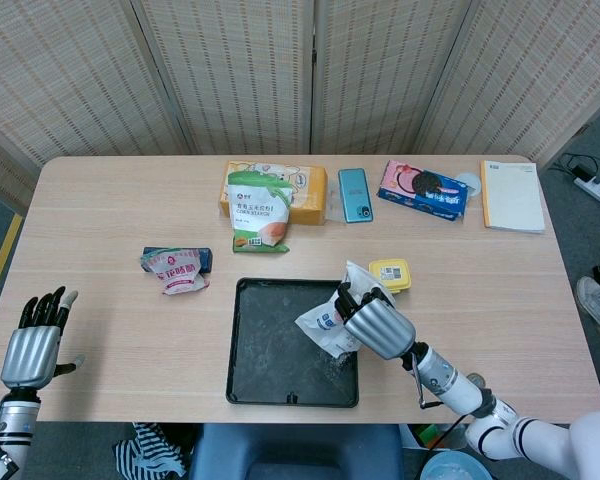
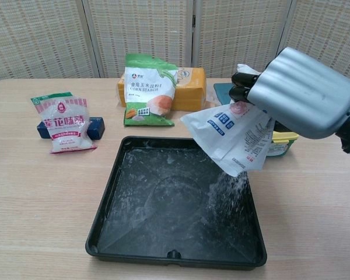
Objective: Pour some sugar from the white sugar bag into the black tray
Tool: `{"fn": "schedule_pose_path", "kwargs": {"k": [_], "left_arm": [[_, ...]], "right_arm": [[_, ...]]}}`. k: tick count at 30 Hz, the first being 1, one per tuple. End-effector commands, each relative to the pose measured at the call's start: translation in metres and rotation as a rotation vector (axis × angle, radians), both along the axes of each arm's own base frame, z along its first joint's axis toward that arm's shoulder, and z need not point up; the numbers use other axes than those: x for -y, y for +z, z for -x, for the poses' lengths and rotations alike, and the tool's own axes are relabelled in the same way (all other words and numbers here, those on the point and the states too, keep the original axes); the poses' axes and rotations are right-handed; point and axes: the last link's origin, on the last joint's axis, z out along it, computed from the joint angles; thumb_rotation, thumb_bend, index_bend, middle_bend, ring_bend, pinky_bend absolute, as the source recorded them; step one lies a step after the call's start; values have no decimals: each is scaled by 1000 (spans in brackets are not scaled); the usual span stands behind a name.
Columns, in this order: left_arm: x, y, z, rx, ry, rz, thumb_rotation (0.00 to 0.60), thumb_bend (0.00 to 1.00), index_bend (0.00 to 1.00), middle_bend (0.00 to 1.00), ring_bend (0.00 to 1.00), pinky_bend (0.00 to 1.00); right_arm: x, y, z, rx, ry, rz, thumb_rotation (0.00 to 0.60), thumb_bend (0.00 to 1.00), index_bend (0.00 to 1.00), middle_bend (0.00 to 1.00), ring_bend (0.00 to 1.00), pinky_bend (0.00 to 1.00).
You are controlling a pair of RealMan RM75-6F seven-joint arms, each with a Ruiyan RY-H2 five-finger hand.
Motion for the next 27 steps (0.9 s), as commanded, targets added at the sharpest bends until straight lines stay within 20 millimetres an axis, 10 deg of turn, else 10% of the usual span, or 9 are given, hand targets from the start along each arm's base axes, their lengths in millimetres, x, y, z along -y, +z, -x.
{"fn": "schedule_pose_path", "kwargs": {"k": [1,7,27], "left_arm": [[0,0,0,0,0,2,600,172,0,0,33,0],[0,0,0,0,-1,0,600,172,0,0,33,0],[-1,-4,1,-25,3,8,600,172,0,0,34,0]], "right_arm": [[0,1,1,5,-3,0,600,272,920,824,985,1000],[1,1,3,33,-38,-17,600,272,920,824,985,1000],[37,24,45,780,-924,-686,600,272,920,825,991,1000]]}}
